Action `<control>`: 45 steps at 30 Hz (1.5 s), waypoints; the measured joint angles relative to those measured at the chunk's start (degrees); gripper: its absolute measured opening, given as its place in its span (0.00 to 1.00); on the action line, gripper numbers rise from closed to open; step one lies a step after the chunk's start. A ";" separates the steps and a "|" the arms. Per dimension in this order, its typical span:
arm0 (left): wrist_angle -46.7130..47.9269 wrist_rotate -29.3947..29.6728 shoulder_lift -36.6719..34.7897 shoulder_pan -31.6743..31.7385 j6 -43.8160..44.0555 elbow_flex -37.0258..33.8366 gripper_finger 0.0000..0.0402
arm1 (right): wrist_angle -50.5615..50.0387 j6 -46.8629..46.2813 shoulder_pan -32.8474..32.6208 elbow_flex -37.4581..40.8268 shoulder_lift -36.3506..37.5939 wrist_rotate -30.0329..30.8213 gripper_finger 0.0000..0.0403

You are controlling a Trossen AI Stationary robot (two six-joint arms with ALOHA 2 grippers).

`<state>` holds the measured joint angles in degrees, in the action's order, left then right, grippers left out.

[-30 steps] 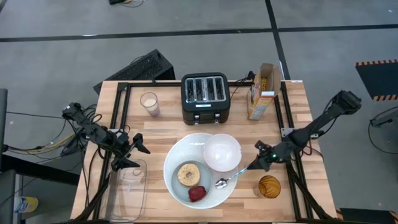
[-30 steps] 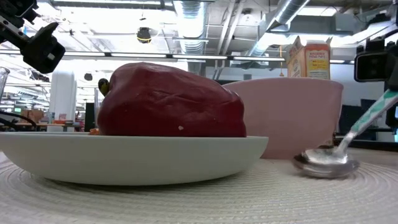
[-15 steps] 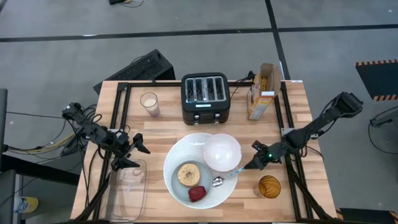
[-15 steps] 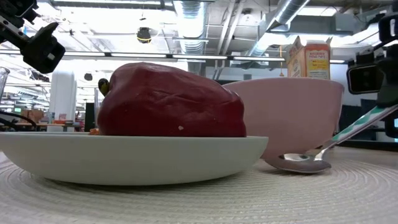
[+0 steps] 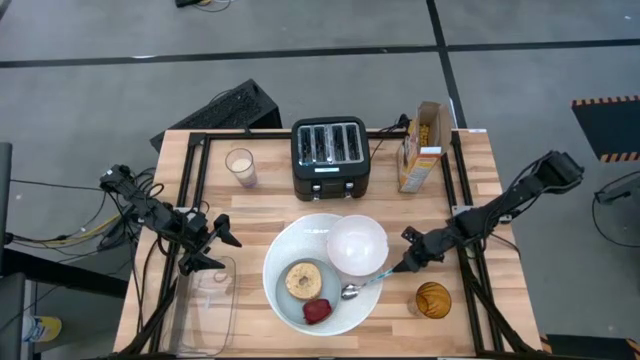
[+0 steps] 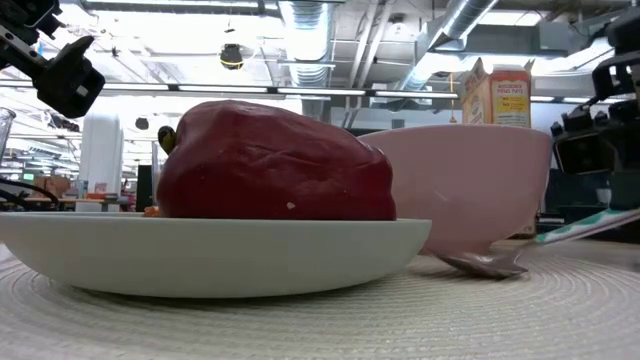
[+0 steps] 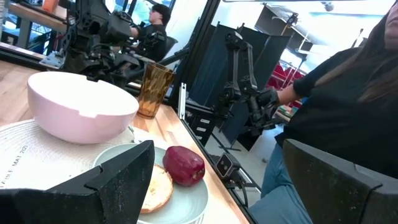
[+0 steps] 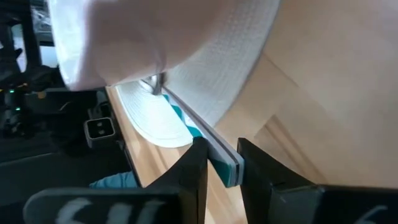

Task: Arrange a breakfast setting
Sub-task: Put the blue spoon on the white table mat

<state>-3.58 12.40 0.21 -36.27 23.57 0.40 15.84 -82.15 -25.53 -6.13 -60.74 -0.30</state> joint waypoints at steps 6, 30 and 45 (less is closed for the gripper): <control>-0.02 0.00 0.00 0.00 0.00 0.00 0.85 | -0.36 0.03 1.39 0.02 -0.45 -0.07 0.22; -0.02 -0.01 0.00 -0.01 0.00 0.01 0.85 | -4.28 -1.60 2.35 0.10 -0.32 -1.11 0.43; -0.01 -0.02 0.00 0.00 0.00 0.01 0.85 | -5.96 0.01 2.35 -1.79 -0.39 -2.68 0.43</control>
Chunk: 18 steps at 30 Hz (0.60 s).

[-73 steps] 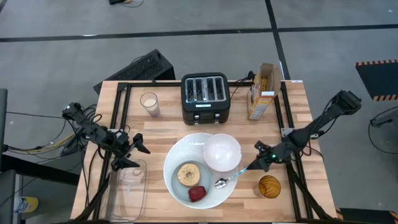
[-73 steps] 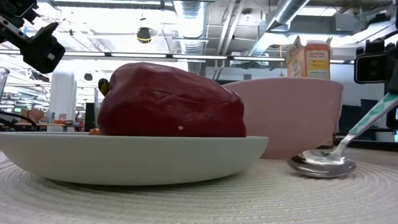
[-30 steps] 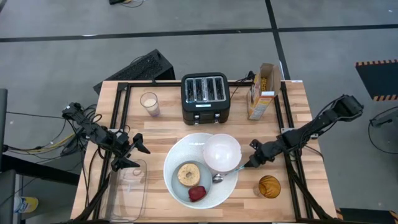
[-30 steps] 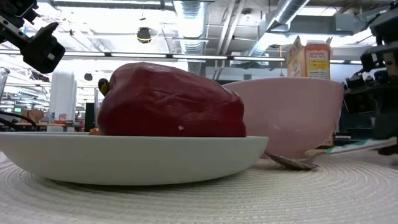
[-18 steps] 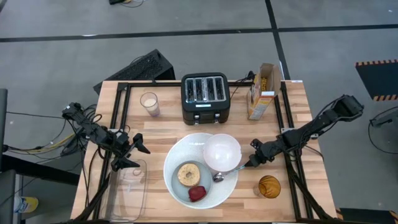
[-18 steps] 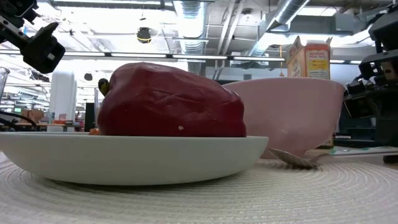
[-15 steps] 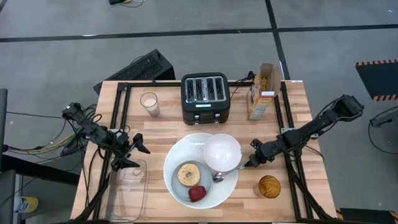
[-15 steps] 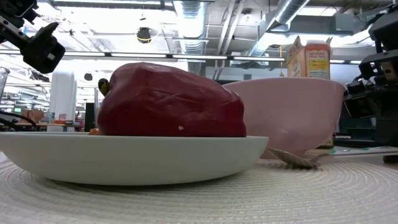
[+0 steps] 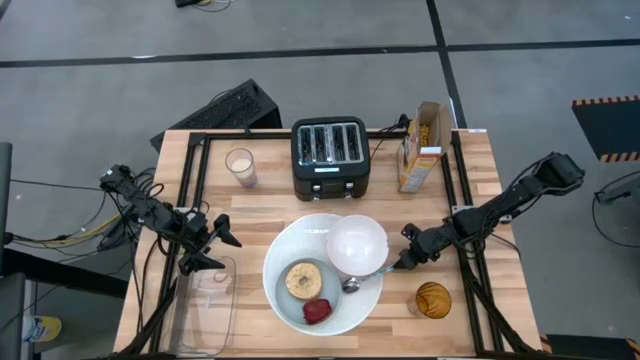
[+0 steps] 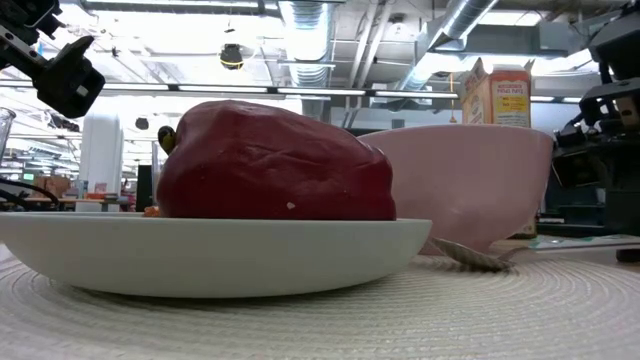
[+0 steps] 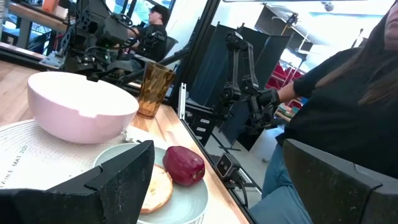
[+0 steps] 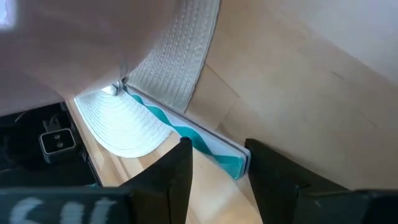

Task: Arrange a breakfast setting
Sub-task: Put the blue spoon on the white table mat

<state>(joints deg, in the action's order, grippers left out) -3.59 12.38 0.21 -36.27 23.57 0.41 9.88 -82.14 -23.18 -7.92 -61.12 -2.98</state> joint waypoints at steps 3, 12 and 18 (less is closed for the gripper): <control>0.01 0.00 0.00 -0.02 0.00 0.01 0.85 | -0.58 -1.61 0.00 -0.11 0.03 -0.49 0.43; 0.00 0.00 0.00 -0.02 0.00 0.00 0.85 | -0.55 -3.68 -0.02 -0.11 0.04 -3.46 0.43; 0.01 0.01 0.00 -0.01 0.00 0.00 0.85 | 0.09 -8.28 0.50 -0.11 0.00 -8.22 0.43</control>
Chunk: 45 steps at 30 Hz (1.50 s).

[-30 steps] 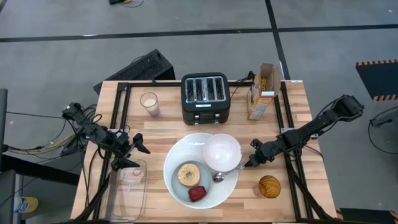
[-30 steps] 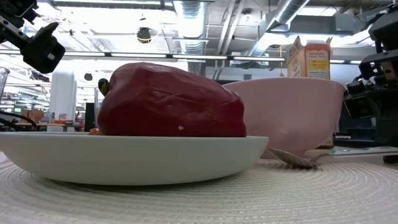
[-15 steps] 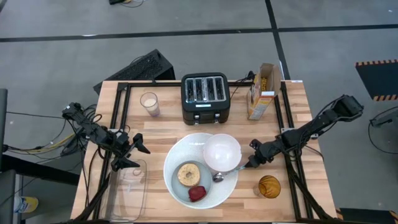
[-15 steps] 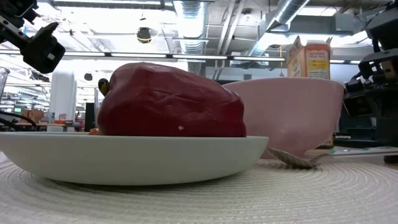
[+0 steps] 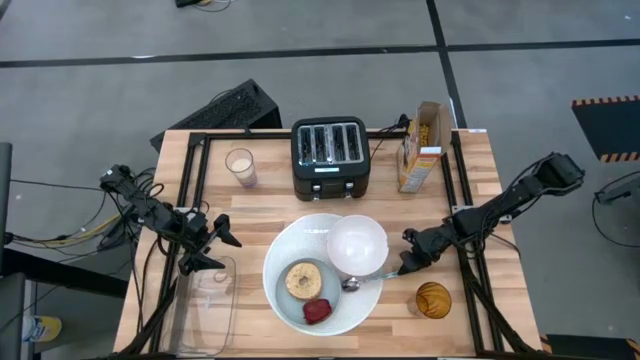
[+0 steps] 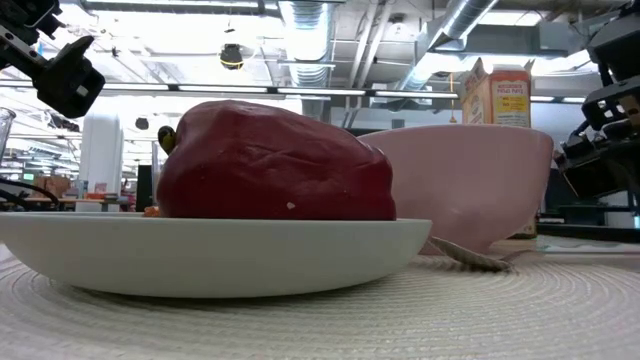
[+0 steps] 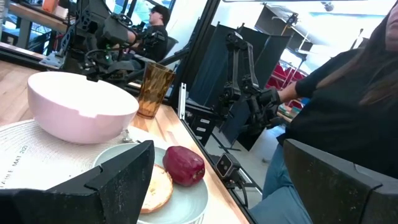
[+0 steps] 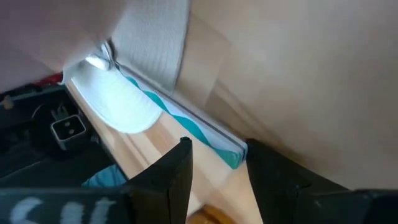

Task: Arrange a breakfast setting
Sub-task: Put the blue spoon on the white table mat

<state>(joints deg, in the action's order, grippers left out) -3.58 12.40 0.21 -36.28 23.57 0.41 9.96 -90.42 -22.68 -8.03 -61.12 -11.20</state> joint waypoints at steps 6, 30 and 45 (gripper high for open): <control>0.01 -0.01 0.00 -0.01 0.00 -0.01 0.85 | 1.53 -1.27 0.42 0.04 0.00 -1.03 0.43; 0.01 0.01 0.00 0.01 0.00 0.01 0.85 | 0.67 1.80 8.71 -0.04 0.04 -0.67 0.42; -0.01 -0.01 0.00 -0.01 0.00 0.01 0.85 | 0.31 3.56 13.90 -0.04 0.07 -0.77 0.42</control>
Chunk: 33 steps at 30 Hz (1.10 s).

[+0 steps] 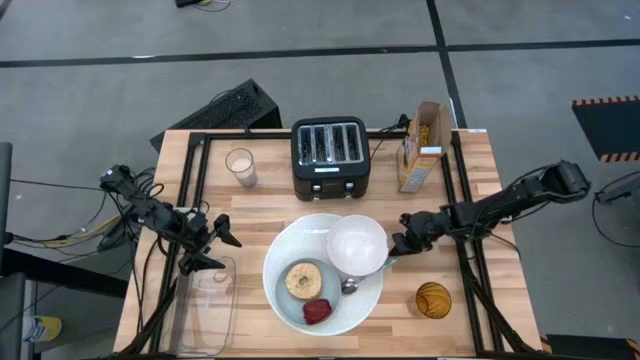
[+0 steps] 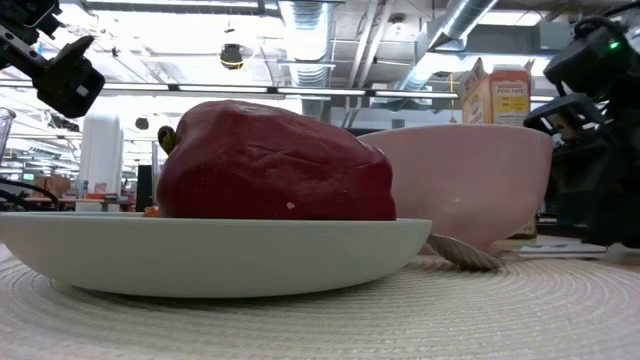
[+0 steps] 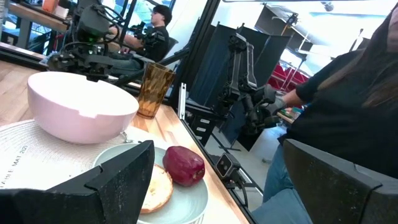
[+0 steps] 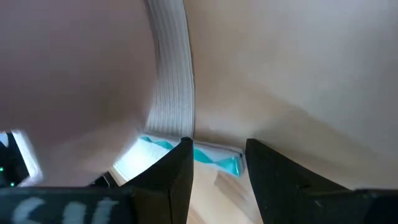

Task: Arrange a breakfast setting
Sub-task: Put the blue spoon on the white table mat, then pour the cereal from the cereal box into the white bowl

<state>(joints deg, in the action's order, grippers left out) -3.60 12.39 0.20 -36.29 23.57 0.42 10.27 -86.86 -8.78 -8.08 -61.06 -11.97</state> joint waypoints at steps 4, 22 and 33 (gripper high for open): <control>0.00 0.01 -0.02 0.01 0.00 0.00 0.85 | -1.45 1.94 2.40 -0.13 0.07 0.07 0.42; 0.00 0.01 -0.02 0.02 0.00 -0.01 0.85 | -4.22 6.42 6.78 0.00 7.46 -3.24 0.42; 0.00 0.02 -0.02 0.01 0.00 -0.01 0.85 | -8.13 11.22 7.98 -2.08 24.59 -3.06 0.42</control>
<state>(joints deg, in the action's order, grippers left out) -3.60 12.40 0.19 -36.28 23.57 0.42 2.14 -75.64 -0.79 -10.15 -36.47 -15.02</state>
